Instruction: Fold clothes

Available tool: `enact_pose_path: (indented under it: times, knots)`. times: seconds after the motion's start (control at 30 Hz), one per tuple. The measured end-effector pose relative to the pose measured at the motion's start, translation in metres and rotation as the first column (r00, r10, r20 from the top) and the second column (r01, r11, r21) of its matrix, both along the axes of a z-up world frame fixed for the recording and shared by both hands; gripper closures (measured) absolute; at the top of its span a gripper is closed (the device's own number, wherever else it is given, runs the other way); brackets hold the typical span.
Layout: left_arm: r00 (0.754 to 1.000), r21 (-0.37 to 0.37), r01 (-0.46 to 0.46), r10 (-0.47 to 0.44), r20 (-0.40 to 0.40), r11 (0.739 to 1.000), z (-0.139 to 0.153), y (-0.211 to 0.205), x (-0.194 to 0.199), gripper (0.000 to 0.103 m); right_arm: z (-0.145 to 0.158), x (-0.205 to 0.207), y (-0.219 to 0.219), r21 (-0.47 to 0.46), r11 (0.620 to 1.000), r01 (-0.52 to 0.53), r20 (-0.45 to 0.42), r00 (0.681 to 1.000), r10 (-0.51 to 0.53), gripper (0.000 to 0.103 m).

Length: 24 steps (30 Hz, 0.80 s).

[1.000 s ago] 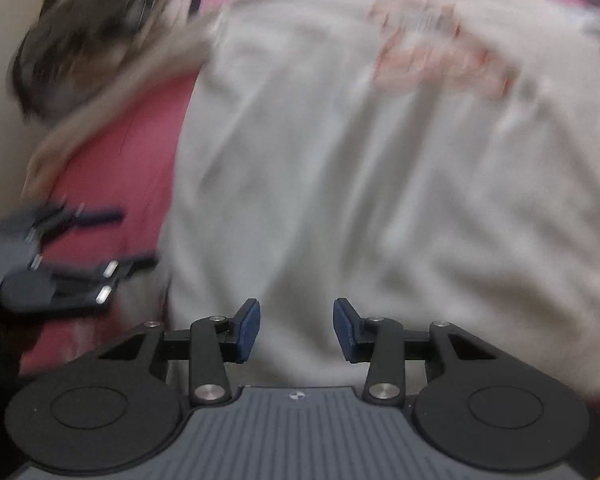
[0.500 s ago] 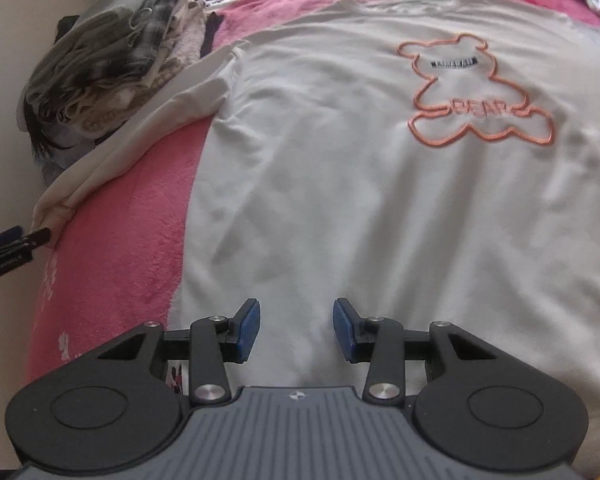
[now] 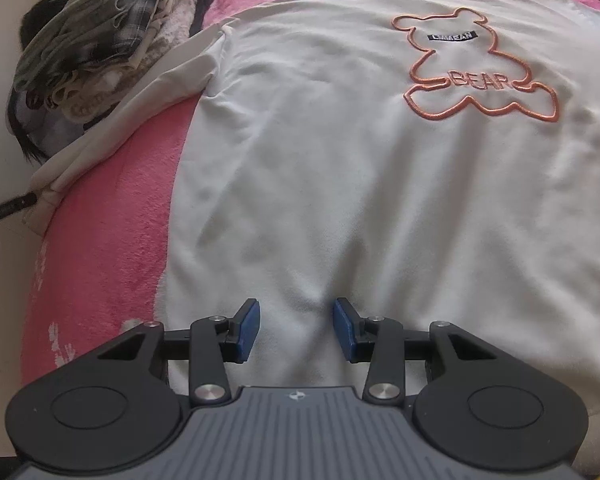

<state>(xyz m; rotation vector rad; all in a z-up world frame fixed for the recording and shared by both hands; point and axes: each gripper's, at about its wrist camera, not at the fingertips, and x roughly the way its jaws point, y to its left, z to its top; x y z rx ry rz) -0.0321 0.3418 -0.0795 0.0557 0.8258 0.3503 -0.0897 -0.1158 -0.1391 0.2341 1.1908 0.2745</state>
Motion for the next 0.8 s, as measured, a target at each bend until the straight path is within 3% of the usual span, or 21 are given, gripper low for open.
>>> enact_pose_path:
  times: [0.13,0.33,0.43,0.53,0.6,0.67,0.8]
  knots:
    - [1.000,-0.021,-0.018,0.018,-0.025,1.000,-0.006,0.018,0.019,0.033,-0.002,0.001,0.000,-0.001,1.000,0.000,-0.002,1.000,0.000,0.060]
    - [0.985,-0.080,-0.167,0.163,-0.058,0.983,-0.019,0.056,0.049,0.033,-0.003,0.000,0.000,0.003,1.000,-0.002,0.002,1.000,0.002,0.059]
    - [0.972,-0.056,-0.228,0.223,-0.074,0.972,-0.024,0.066,0.044,0.033,-0.004,-0.001,-0.002,0.016,1.000,0.012,0.002,1.000,-0.012,0.058]
    - [0.956,-0.104,-0.290,0.282,-0.082,0.951,-0.022,0.082,0.022,0.034,-0.005,0.000,-0.001,0.020,1.000,0.006,0.002,1.000,-0.007,0.055]
    - [0.948,-0.162,-0.316,0.306,-0.084,0.935,-0.018,0.089,0.006,0.034,-0.005,0.000,0.001,0.016,1.000,-0.002,0.004,1.000,0.002,0.053]
    - [0.950,-0.272,-0.312,0.302,-0.077,0.910,-0.010,0.091,-0.012,0.034,-0.005,0.000,0.002,0.012,1.000,-0.009,0.007,1.000,0.009,0.053]
    - [0.973,-0.451,-0.221,0.227,-0.041,0.865,-0.001,0.072,-0.036,0.034,-0.005,0.000,0.001,0.019,1.000,0.000,0.007,1.000,0.000,0.053]
